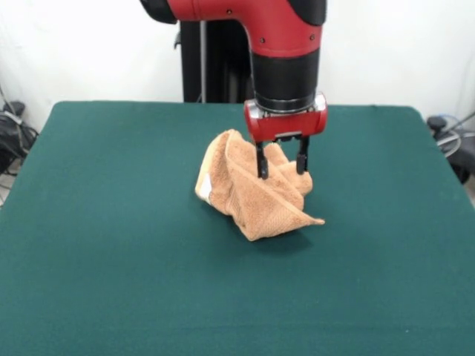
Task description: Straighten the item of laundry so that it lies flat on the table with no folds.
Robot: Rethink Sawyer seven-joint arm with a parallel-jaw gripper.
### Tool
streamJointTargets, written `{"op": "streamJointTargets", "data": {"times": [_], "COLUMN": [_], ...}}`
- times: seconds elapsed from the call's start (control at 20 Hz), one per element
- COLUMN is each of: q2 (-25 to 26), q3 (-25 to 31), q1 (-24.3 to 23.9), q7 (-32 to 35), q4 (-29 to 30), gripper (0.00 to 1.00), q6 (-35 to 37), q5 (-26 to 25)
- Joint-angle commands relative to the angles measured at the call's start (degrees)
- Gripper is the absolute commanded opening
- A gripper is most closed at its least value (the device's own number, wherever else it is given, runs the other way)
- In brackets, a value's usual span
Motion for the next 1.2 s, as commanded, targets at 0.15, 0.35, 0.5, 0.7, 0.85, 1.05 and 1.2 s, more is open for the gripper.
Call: {"op": "streamJointTargets", "data": {"times": [0.15,0.35,0.5,0.7,0.85,1.05,1.2], "q2": [-0.56,-0.01,0.31,0.98,1.17,1.38,1.62], "q3": [3.93,4.48,4.80,5.09,5.31,5.54,5.23], "q1": [0.55,-0.33,-1.13,-1.67,-2.10,-2.66,-2.40], "q7": [-0.27,-1.47,-2.06,-2.22,-2.45,-2.98,-2.79], "q4": [-3.45,-4.61,-4.82,-4.59,-4.30,-4.62,-4.26], "gripper": [1.00,1.00,1.00,1.00,1.00,1.00,1.00], "q6": [7.23,8.61,8.37,7.68,7.47,7.91,7.14], "q5": [0.21,0.27,0.03,-0.38,-0.59,-0.81,-1.57]}}
